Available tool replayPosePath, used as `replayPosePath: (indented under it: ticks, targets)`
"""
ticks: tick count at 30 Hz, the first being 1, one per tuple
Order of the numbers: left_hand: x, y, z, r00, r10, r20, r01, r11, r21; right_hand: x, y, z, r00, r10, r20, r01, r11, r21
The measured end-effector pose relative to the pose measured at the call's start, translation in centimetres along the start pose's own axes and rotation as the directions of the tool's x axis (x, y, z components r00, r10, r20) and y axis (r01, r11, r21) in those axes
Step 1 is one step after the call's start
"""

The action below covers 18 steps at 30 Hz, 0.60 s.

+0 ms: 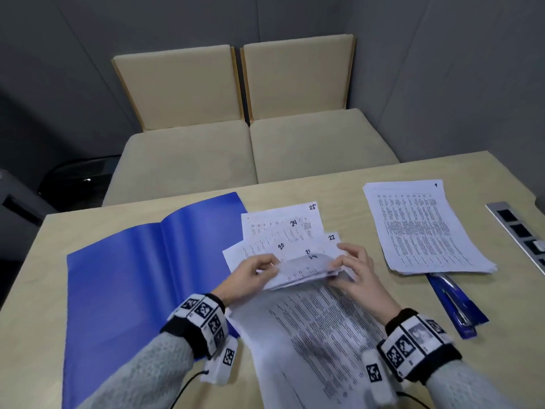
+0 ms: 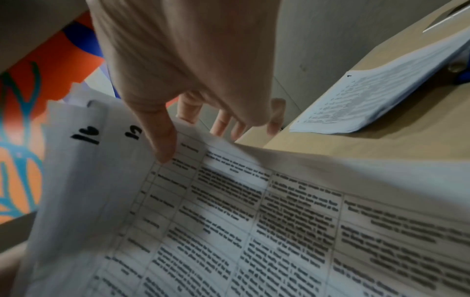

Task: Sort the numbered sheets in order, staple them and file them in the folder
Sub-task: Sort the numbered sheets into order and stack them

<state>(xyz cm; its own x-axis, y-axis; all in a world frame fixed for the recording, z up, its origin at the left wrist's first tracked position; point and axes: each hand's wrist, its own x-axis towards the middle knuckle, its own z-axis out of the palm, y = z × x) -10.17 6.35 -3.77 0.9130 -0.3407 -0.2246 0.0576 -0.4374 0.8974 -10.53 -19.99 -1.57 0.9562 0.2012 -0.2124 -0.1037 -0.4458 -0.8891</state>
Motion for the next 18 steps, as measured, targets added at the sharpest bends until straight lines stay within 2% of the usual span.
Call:
replayPosePath:
  ticks: [2,4,5,6,7,8,9,11,13,15,18]
  targets:
    - [-0.1,-0.3,0.4,0.997,-0.01,0.081,0.013,0.999,-0.04,-0.2,0.0,0.4,0.998,0.02,0.064,-0.029,0.989,0.142]
    - [0.1,-0.1,0.4,0.991,-0.089,0.097,0.097,0.992,-0.085,-0.5,0.1,0.5,0.991,0.027,0.129,-0.055,0.975,0.215]
    - [0.4,-0.2,0.3,0.991,-0.135,0.016,0.135,0.989,-0.056,-0.6,0.3,0.6,0.99,0.031,0.136,-0.059,0.977,0.206]
    - [0.9,-0.8,0.1,0.977,-0.157,-0.144,0.163,0.986,0.035,-0.6,0.6,0.6,0.99,0.033,0.134,-0.06,0.977,0.206]
    - [1.3,-1.4,-0.1,0.937,-0.154,-0.315,0.222,0.955,0.195,-0.6,0.8,0.6,0.991,0.037,0.131,-0.064,0.976,0.21]
    - [1.7,-1.8,-0.2,0.896,-0.132,-0.424,0.291,0.895,0.337,-0.6,1.0,0.6,0.991,0.041,0.13,-0.068,0.975,0.211]
    - [1.9,-2.0,-0.3,0.88,-0.143,-0.452,0.351,0.838,0.418,-0.7,1.1,0.6,0.99,0.05,0.133,-0.078,0.975,0.209]
    - [2.4,-2.1,0.0,0.888,-0.218,-0.404,0.403,0.793,0.457,-0.6,1.2,0.6,0.989,0.053,0.139,-0.083,0.973,0.216]
    - [2.6,-2.0,0.4,0.887,-0.229,-0.402,0.399,0.817,0.416,-0.6,1.3,0.5,0.99,0.048,0.133,-0.08,0.967,0.243]
    - [2.4,-1.8,0.7,0.896,-0.176,-0.407,0.346,0.852,0.394,-0.6,1.5,0.4,0.991,0.047,0.127,-0.08,0.96,0.269]
    - [1.9,-1.5,0.5,0.925,0.007,-0.379,0.193,0.852,0.487,-0.7,1.6,0.2,0.988,0.06,0.139,-0.099,0.951,0.292]
